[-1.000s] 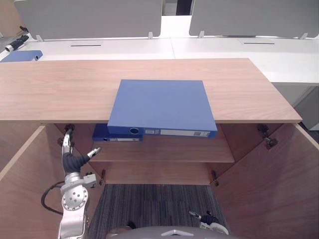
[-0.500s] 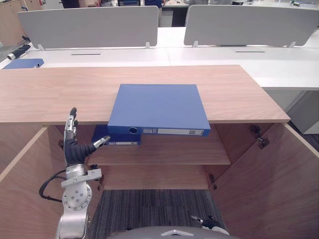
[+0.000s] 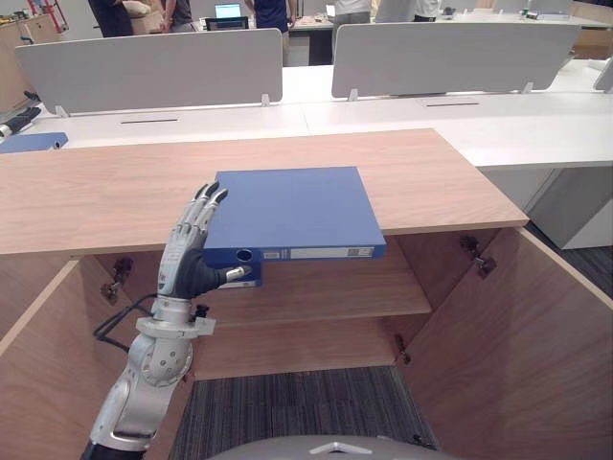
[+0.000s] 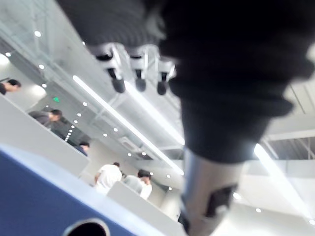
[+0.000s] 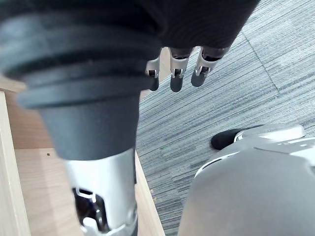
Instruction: Walk over to the cabinet, pick up the folder, carry it to the office cabinet, place the folder inside the office cabinet, then close the office cabinet door
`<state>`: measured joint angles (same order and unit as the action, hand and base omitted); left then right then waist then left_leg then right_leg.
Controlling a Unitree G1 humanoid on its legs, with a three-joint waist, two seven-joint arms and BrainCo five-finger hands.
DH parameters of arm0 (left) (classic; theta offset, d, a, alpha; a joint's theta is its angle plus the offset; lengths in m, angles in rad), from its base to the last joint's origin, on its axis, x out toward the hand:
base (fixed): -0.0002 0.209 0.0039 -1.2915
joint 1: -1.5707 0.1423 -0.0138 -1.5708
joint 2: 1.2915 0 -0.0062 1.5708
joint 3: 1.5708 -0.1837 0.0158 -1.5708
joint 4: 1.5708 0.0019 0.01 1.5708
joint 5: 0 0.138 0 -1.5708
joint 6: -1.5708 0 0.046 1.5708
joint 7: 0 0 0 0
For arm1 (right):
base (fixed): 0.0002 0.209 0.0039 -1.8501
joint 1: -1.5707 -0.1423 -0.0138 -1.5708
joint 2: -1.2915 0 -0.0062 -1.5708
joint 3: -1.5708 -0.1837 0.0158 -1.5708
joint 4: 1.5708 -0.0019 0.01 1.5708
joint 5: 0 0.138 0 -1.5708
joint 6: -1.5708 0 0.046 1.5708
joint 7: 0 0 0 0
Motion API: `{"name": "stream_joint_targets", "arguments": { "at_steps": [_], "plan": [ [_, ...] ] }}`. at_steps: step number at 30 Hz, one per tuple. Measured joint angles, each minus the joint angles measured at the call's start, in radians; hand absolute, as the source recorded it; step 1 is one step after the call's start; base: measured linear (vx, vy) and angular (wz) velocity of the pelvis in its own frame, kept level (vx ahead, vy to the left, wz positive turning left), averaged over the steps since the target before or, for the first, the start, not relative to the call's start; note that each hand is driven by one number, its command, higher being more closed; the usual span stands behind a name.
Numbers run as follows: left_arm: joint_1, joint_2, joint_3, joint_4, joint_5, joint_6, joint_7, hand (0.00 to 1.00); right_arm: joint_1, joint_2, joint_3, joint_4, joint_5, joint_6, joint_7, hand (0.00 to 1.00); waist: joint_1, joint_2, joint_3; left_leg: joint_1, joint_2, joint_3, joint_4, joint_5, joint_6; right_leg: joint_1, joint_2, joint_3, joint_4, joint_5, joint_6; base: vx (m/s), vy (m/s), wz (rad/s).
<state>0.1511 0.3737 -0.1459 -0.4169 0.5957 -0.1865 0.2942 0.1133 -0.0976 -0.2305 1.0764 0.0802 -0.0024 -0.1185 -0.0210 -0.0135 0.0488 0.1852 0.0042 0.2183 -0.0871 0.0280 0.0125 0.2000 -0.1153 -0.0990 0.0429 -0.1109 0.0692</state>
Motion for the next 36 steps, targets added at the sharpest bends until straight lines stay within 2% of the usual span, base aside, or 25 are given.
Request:
{"name": "stream_joint_targets", "arguments": {
  "at_steps": [6, 10, 16, 23, 36],
  "plan": [
    [-0.06, 0.014, -0.061, 0.038, 0.061, -0.001, -0.001, 0.0, -0.001, -0.007, 0.021, 0.0, -0.006, 0.006, 0.0, 0.0, -0.008, -0.002, 0.0, 0.003, -0.003, -0.002, 0.0, 0.0, 0.0, 0.01, -0.001, -0.001, -0.014, 0.001, -0.001, 0.0, 0.0, 0.0],
    [-0.084, 0.056, -0.104, 0.065, 0.098, 0.005, -0.012, 0.0, -0.002, -0.008, 0.021, 0.0, -0.006, 0.006, 0.0, 0.0, -0.02, -0.005, 0.001, 0.002, -0.003, -0.002, 0.0, -0.002, -0.001, 0.01, -0.001, 0.0, -0.021, 0.002, 0.0, 0.01, -0.007, -0.02],
    [-0.108, 0.056, -0.136, 0.14, 0.147, 0.018, -0.017, 0.0, -0.005, -0.008, 0.021, 0.0, -0.006, 0.007, 0.001, 0.0, -0.034, -0.007, 0.002, 0.002, -0.004, -0.004, 0.0, -0.002, -0.002, 0.013, -0.001, 0.002, -0.034, 0.01, 0.001, 0.01, -0.008, -0.02],
    [-0.131, 0.055, -0.162, 0.186, 0.2, 0.04, -0.017, 0.0, -0.006, -0.008, 0.021, 0.0, -0.006, 0.007, 0.001, 0.0, -0.041, -0.012, 0.002, 0.002, -0.004, -0.004, -0.001, -0.003, -0.002, 0.014, -0.001, 0.002, -0.035, 0.011, 0.0, 0.0, 0.0, 0.0],
    [-0.171, 0.02, -0.163, 0.283, 0.332, 0.113, 0.008, 0.0, -0.005, -0.007, 0.02, 0.0, -0.005, 0.007, 0.001, 0.0, -0.047, -0.017, 0.001, -0.001, -0.004, -0.004, -0.001, -0.004, -0.003, 0.011, -0.001, 0.003, -0.037, 0.011, -0.001, 0.0, 0.0, 0.0]
  ]
}}
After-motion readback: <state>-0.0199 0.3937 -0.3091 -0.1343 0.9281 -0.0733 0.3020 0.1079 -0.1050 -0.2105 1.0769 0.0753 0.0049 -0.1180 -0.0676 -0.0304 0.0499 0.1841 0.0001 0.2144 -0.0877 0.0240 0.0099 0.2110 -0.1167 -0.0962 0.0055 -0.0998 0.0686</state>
